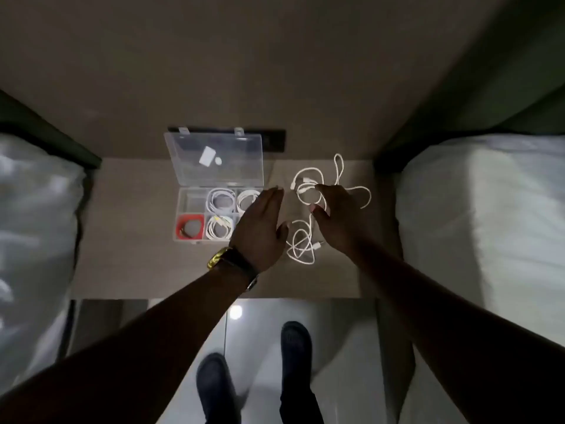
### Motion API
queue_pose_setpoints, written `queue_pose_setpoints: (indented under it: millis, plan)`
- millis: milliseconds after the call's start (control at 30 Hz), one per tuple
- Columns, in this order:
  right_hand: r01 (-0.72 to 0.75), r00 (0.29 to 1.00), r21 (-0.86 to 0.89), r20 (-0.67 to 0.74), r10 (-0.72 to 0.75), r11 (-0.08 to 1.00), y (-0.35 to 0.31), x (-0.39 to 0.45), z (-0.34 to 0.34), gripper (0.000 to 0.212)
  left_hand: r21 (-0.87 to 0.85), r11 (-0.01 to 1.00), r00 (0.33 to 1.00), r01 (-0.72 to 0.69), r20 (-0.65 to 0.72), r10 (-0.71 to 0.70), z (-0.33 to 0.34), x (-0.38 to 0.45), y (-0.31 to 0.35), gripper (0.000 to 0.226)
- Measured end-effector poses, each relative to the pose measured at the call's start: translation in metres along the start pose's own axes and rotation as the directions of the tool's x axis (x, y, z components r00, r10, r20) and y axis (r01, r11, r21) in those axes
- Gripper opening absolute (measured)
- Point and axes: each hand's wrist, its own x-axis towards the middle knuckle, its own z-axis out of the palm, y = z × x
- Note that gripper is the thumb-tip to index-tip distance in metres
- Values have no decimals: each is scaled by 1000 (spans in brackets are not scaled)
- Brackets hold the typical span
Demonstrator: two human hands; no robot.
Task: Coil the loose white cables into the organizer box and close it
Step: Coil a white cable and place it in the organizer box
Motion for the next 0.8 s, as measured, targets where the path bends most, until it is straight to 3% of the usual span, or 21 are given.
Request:
queue_pose_setpoints:
  millis: [133,233,333,533,667,800]
  plan:
    - [-61,996,-80,57,65,995,47,-5,39,23,-67,988,988,143,64,-138,57,-15,-17,54]
    - [-158,971,-144,154,180,977,75,-10,63,22,-119,949,955,293,85,-285,87,-22,-24,43]
    - [-166,937,-203,273,219,965,89,-17,82,32,-157,915,928,371,98,-360,101,-24,-24,34]
    - [-57,951,-147,293,98,988,88,-6,72,9,-284,900,937,332,-10,-349,89,-17,-16,33]
    - [133,984,-80,128,-122,988,60,-8,9,7,-241,943,959,228,-112,-261,67,-5,-8,57]
    - [285,956,-166,114,-269,944,26,-6,-54,14,-387,900,923,202,-233,-307,35,7,19,30]
